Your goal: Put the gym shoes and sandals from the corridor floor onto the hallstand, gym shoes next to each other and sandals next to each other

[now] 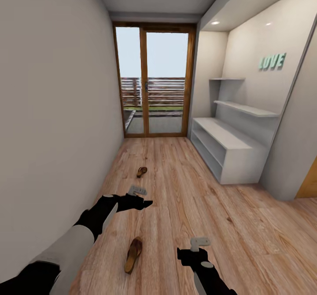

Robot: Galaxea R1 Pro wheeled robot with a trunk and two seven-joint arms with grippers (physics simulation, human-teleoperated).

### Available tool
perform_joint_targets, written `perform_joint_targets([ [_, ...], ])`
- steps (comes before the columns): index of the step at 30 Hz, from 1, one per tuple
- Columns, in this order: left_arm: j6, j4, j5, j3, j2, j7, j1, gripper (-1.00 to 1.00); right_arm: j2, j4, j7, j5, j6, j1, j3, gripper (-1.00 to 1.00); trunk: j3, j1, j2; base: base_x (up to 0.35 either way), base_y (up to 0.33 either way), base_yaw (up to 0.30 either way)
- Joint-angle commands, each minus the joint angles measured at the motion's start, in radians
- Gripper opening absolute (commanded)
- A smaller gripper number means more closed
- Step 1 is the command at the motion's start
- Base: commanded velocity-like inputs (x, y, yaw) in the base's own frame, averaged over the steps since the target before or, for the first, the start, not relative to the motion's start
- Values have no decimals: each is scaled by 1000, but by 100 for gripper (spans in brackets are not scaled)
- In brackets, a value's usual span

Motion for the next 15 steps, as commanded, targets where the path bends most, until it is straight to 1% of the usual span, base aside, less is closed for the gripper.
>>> perform_joint_targets([
  [1,6,-8,-3,1,0,-3,0,100,0,-1,-5,5,1,0,2,100,-4,4,-8,0,0,0],
  [4,6,-39,-3,1,1,-3,3,100,0,0,-5,5,-24,0,2,100,-14,15,-29,0,0,0],
  [15,3,-51,-3,2,4,-2,11,100,0,2,-5,6,-41,0,2,100,-48,58,-106,0,0,0],
])
